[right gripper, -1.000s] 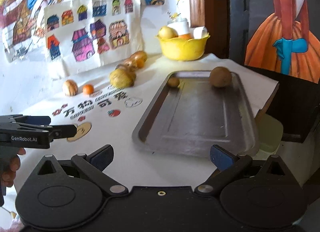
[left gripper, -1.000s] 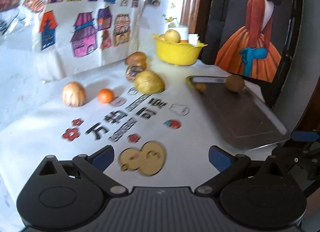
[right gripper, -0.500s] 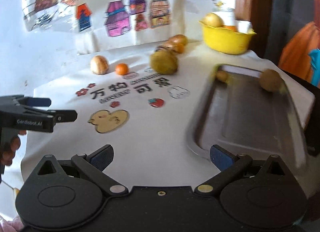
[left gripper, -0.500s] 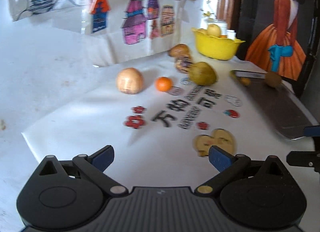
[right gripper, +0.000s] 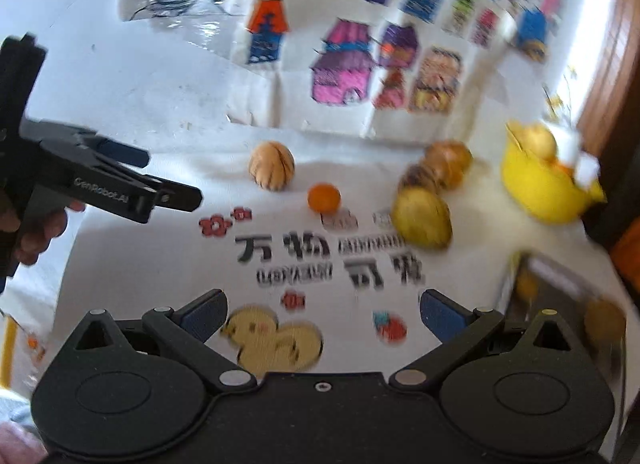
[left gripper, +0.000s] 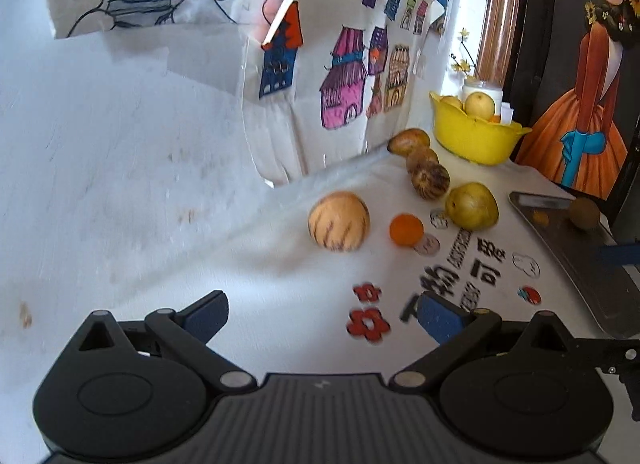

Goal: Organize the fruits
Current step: 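Move both tools back toward the striped fruit and the small orange, then grasp the striped fruit with the left tool while the right tool grasps the orange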

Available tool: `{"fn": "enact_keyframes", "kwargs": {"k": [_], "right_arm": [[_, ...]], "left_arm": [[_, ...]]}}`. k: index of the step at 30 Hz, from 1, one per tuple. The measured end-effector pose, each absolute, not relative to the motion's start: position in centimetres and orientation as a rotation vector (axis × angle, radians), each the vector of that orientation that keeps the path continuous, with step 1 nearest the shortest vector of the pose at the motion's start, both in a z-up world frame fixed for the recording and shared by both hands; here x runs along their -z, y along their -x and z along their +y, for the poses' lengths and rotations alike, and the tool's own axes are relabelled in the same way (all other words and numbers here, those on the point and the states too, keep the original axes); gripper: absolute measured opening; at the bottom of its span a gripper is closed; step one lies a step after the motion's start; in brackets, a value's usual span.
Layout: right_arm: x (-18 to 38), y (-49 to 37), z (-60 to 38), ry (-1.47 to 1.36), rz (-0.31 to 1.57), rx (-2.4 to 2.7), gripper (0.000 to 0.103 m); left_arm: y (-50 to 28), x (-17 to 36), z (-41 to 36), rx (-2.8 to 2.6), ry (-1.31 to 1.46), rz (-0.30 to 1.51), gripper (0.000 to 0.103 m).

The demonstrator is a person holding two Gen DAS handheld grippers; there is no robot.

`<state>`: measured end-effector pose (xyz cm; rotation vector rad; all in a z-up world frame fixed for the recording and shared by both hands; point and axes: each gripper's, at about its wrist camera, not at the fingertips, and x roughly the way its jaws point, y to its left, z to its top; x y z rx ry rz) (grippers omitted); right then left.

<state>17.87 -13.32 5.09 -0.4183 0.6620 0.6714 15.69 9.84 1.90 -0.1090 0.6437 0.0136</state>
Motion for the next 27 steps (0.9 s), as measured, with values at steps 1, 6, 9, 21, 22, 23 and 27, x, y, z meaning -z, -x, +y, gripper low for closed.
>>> {"fn": "enact_keyframes", "kwargs": {"k": [1, 6, 9, 21, 22, 23, 27], "right_arm": [[-5.2, -18.3, -12.8, 0.435, 0.638, -0.685, 0.102], [-4.9, -20.7, -11.0, 0.514, 0.566, -0.767, 0.102], [-4.0, -22.2, -9.7, 0.592, 0.545, -0.802, 0.102], [-0.8, -27.7, -7.6, 0.674, 0.591, -0.885, 0.086], [-0.7, -28.1, -7.5, 0.661, 0.597, -0.892, 0.085], [-0.6, -28.5, -7.4, 0.647, 0.599, -0.897, 0.084], [-0.1, -29.5, -6.8, 0.631, 0.599, -0.902, 0.075]], "left_arm": [[-16.1, -1.9, 10.0, -0.010, 0.104, 0.637, 0.103], [-18.1, -1.3, 10.4, -0.024, 0.064, 0.615, 0.102], [-19.5, -0.9, 10.5, -0.026, 0.045, 0.625, 0.102], [-23.0, -0.1, 10.4, 0.013, 0.028, 0.654, 0.102], [-23.3, -0.1, 10.4, 0.014, 0.029, 0.658, 0.102], [-23.5, 0.0, 10.3, 0.014, 0.031, 0.661, 0.102], [-24.3, 0.3, 10.4, 0.007, 0.056, 0.675, 0.102]]}}
